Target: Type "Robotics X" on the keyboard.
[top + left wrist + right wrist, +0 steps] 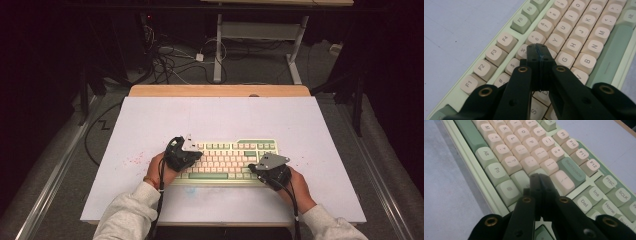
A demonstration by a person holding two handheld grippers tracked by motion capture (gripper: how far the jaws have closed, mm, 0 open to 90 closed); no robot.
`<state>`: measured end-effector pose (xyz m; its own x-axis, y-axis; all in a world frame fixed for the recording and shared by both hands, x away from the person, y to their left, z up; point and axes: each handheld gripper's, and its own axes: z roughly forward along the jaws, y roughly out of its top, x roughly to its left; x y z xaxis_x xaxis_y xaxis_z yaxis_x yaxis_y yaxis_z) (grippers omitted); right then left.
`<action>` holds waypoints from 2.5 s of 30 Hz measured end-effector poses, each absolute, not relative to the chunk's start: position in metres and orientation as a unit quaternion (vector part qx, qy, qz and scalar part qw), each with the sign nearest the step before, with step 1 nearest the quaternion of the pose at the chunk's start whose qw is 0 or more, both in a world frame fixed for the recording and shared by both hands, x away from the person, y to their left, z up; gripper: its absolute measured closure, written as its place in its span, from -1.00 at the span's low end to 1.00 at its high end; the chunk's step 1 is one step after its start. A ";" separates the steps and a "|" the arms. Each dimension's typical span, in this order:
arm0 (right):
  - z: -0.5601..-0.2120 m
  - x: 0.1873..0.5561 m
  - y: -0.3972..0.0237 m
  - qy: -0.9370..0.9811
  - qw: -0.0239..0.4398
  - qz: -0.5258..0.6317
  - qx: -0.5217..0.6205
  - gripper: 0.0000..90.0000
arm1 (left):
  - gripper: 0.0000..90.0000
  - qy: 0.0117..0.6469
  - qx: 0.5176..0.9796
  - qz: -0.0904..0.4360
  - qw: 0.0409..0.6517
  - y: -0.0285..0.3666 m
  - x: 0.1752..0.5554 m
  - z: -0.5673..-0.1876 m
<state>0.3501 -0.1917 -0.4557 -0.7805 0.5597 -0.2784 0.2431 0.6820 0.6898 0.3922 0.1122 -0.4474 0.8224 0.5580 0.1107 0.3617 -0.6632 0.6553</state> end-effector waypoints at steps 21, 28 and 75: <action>-0.443 0.345 -0.195 0.875 0.253 0.347 0.224 1.00 | 0.95 0.244 0.888 0.182 0.345 0.118 0.379 -0.429; -0.437 0.342 -0.197 0.868 0.256 0.360 0.225 1.00 | 0.95 0.242 0.885 0.184 0.353 0.121 0.376 -0.427; -0.425 0.344 -0.197 0.864 0.251 0.377 0.221 1.00 | 0.95 0.251 0.858 0.229 0.386 0.173 0.336 -0.426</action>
